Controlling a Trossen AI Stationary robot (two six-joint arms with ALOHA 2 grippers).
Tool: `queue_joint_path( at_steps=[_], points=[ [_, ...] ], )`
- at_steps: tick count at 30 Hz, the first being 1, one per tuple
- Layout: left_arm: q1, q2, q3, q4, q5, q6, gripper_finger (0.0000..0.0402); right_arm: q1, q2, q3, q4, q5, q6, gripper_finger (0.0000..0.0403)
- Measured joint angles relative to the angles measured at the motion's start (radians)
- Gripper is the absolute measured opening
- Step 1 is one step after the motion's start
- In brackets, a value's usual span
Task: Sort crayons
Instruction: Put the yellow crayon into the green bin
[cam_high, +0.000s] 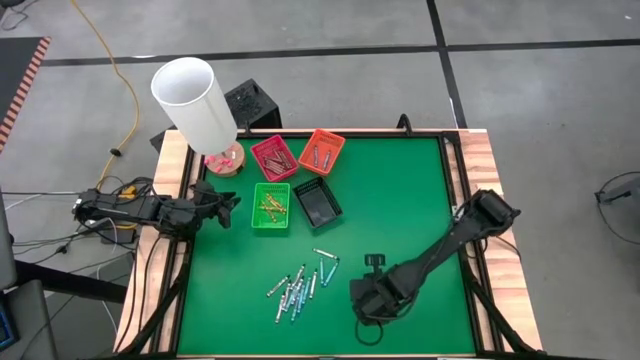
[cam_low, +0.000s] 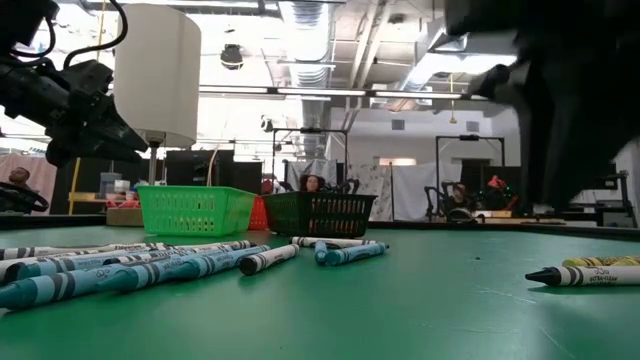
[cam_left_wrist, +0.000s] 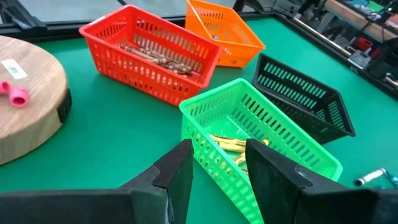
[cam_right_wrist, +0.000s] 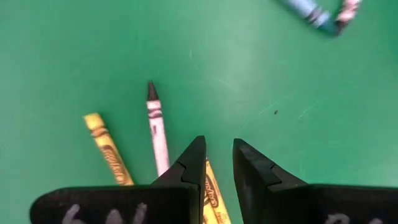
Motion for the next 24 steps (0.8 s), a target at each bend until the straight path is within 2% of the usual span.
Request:
queue_joint_path(
  at_steps=[6, 24],
  points=[
    [0.0, 0.0, 0.0, 0.0, 0.026, 0.0, 0.0137, -0.03, 0.037, -0.005, 0.005, -0.085, -0.082, 0.0075],
    [0.0, 0.0, 0.0, -0.003, -0.003, 0.023, 0.0137, -0.018, 0.025, -0.053, 0.028, -0.113, -0.101, 0.0075]
  ],
)
